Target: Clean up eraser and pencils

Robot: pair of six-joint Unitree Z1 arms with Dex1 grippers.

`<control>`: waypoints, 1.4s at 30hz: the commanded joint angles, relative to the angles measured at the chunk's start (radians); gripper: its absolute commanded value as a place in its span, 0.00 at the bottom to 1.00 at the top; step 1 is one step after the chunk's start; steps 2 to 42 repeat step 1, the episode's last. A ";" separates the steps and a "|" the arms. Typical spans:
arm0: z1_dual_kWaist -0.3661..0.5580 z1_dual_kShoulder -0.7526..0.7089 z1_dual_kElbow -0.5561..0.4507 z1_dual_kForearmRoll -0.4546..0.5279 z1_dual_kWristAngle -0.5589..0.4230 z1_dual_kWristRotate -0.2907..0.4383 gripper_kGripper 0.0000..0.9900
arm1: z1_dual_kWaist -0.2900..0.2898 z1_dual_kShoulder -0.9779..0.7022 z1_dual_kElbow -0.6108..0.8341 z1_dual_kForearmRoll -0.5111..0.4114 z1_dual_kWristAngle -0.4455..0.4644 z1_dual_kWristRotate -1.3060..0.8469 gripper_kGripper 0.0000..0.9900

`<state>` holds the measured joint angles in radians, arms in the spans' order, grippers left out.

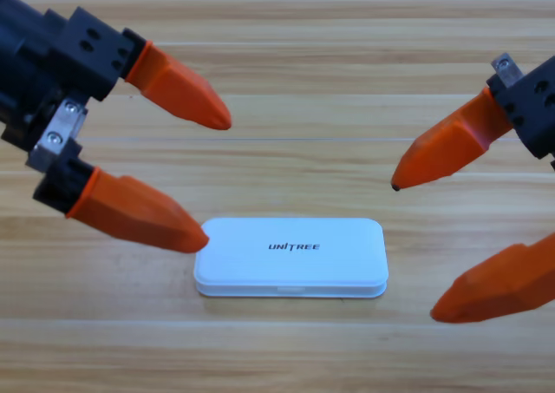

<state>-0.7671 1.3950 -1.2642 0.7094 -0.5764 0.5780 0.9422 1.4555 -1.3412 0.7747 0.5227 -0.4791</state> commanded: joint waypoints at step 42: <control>-0.027 0.021 0.042 -0.024 0.020 -0.012 1.00 | -0.013 0.003 0.031 -0.015 0.011 -0.007 0.95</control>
